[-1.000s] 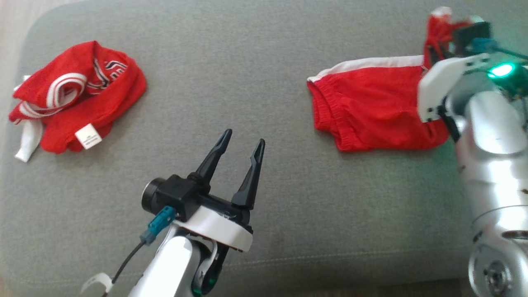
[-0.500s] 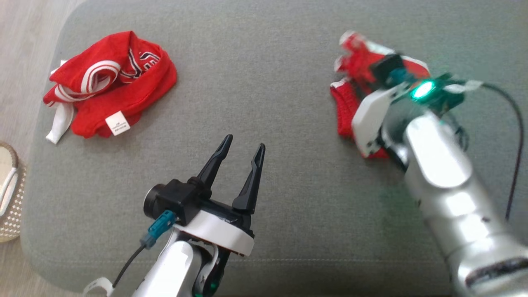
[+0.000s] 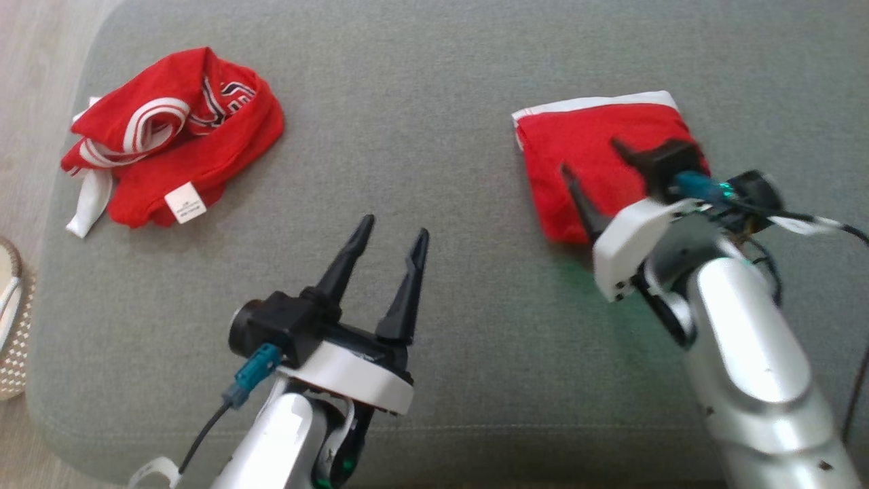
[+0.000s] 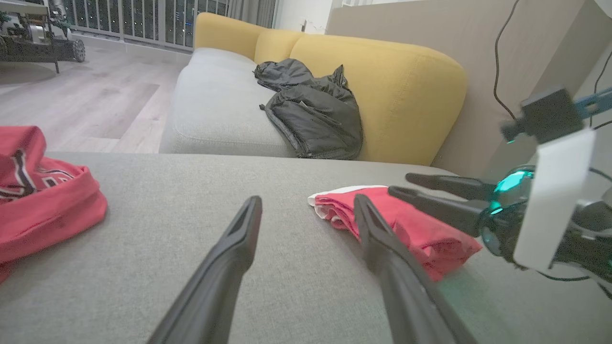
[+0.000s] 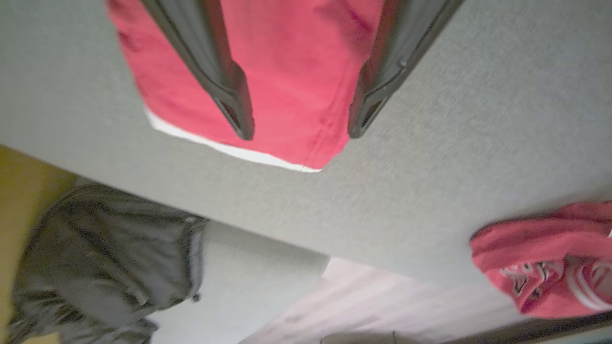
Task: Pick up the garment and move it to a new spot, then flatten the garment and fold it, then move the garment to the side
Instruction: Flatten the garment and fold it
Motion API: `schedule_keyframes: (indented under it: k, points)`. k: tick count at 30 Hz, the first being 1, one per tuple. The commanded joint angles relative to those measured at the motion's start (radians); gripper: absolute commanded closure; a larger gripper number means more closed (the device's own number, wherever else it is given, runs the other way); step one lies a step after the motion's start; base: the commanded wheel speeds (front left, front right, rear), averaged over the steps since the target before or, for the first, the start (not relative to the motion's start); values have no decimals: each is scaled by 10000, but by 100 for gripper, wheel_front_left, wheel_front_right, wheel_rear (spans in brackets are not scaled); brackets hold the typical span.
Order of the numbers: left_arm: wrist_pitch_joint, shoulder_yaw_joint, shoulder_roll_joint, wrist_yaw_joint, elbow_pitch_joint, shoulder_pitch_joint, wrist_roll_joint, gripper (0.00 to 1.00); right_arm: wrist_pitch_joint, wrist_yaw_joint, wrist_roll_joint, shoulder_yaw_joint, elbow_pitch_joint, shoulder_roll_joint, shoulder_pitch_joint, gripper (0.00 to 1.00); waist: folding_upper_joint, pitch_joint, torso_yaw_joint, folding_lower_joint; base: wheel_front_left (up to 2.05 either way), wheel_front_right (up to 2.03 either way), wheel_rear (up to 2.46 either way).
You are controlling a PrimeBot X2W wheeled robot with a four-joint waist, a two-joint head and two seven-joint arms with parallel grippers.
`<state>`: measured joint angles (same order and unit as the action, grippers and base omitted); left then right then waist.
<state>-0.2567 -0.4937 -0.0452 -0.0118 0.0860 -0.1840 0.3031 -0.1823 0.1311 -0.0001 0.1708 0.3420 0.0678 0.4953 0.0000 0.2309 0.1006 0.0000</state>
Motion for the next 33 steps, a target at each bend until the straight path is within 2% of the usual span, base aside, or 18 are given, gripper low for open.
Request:
schedule_keyframes:
  k: [1,6,7,12,16,23,33]
  points:
    - [-51,446,-51,146,-440,-228,-108,0,359,-4,82,-88,-787,-168,-79,0,0,-57,-87,0,0,0,0]
    - [-51,868,-51,832,-765,-134,-543,0,1427,-4,91,-1185,-1746,-143,-844,0,0,-249,-313,0,0,0,0]
    - [-51,868,-51,832,-765,-134,-543,0,1427,-4,91,-1185,-1746,-143,-844,0,0,-249,-313,0,0,0,0]
    - [-51,1466,-51,1825,-1259,253,-906,0,2831,-4,73,-2193,-2182,-131,-1812,0,0,-547,-512,0,0,0,0]
    - [-51,1832,-51,2328,-1549,763,-1091,0,3870,-4,252,-2523,-2263,-151,-2681,0,0,-815,-632,0,0,0,0]
    - [-51,2172,-51,2553,-1756,1744,-1400,0,4423,-4,693,-2411,-2517,-171,-4007,0,0,-1337,-904,0,0,0,0]
    - [-51,2193,-51,2487,-1581,2301,-1753,0,4438,-4,1066,-2072,-3056,-174,-4891,0,0,-1625,-968,0,0,0,0]
